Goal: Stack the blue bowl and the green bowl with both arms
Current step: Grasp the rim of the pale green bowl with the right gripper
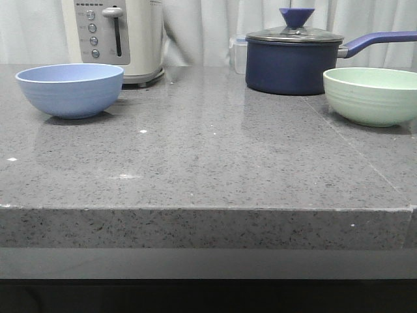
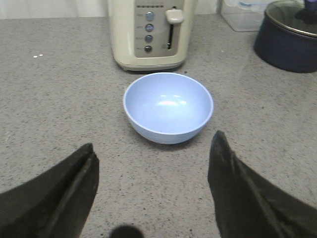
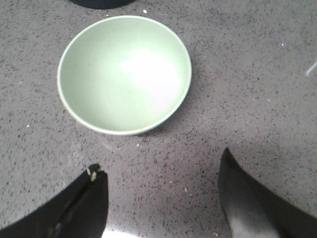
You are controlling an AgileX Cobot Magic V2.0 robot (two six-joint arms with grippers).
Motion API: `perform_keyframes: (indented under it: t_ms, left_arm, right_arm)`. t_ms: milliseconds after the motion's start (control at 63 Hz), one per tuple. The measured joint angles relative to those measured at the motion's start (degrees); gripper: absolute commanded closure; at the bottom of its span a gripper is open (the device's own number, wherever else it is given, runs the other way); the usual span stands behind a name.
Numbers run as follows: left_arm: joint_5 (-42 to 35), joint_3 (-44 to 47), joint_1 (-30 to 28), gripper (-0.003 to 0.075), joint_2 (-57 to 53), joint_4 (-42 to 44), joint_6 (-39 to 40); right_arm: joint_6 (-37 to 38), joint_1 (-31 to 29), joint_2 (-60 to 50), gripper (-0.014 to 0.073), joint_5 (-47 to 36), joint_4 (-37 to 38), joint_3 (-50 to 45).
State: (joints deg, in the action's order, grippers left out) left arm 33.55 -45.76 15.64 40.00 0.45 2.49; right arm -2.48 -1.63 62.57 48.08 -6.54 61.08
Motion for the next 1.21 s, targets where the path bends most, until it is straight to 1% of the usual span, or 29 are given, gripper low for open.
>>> perform_keyframes:
  t_ms: [206, 302, 508, 762, 810, 857, 937, 1032, 1206]
  left_arm:
    - [0.4, 0.0, 1.6, 0.0248, 0.0, 0.1, 0.0]
    - [0.5, 0.0, 1.6, 0.0248, 0.0, 0.2, 0.0]
    - [0.6, 0.0, 1.6, 0.0248, 0.0, 0.2, 0.0]
    - [0.7, 0.0, 1.6, 0.0248, 0.0, 0.3, 0.0]
    - [0.7, 0.0, 1.6, 0.0248, 0.0, 0.3, 0.0]
    - [0.7, 0.0, 1.6, 0.0248, 0.0, 0.3, 0.0]
    - [0.7, 0.0, 1.6, 0.0248, 0.0, 0.3, 0.0]
    - [0.7, 0.0, 1.6, 0.0248, 0.0, 0.3, 0.0]
    - [0.7, 0.0, 1.6, 0.0248, 0.0, 0.3, 0.0]
  right_arm:
    - [-0.7, -6.8, 10.6, 0.0104, 5.6, -5.9, 9.5]
    - [-2.8, -8.9, 15.9, 0.0104, 7.5, -8.6, 12.7]
    - [-5.6, -9.3, 24.2, 0.0104, 8.1, -11.8, 16.1]
    - [-8.9, -9.3, 31.6, 0.0110, 4.1, -16.3, 16.7]
    - [-9.3, -9.3, 32.6, 0.0137, 3.6, -17.2, 16.7]
    - [-9.7, -9.3, 33.5, 0.0193, 3.1, -17.5, 16.7]
    - [-10.0, -9.3, 34.5, 0.0314, 2.6, -17.7, 16.7]
    - [-10.1, -9.3, 34.8, 0.0428, 2.0, -17.8, 16.7]
    - [-10.2, -9.3, 34.8, 0.0578, 1.8, -17.9, 16.9]
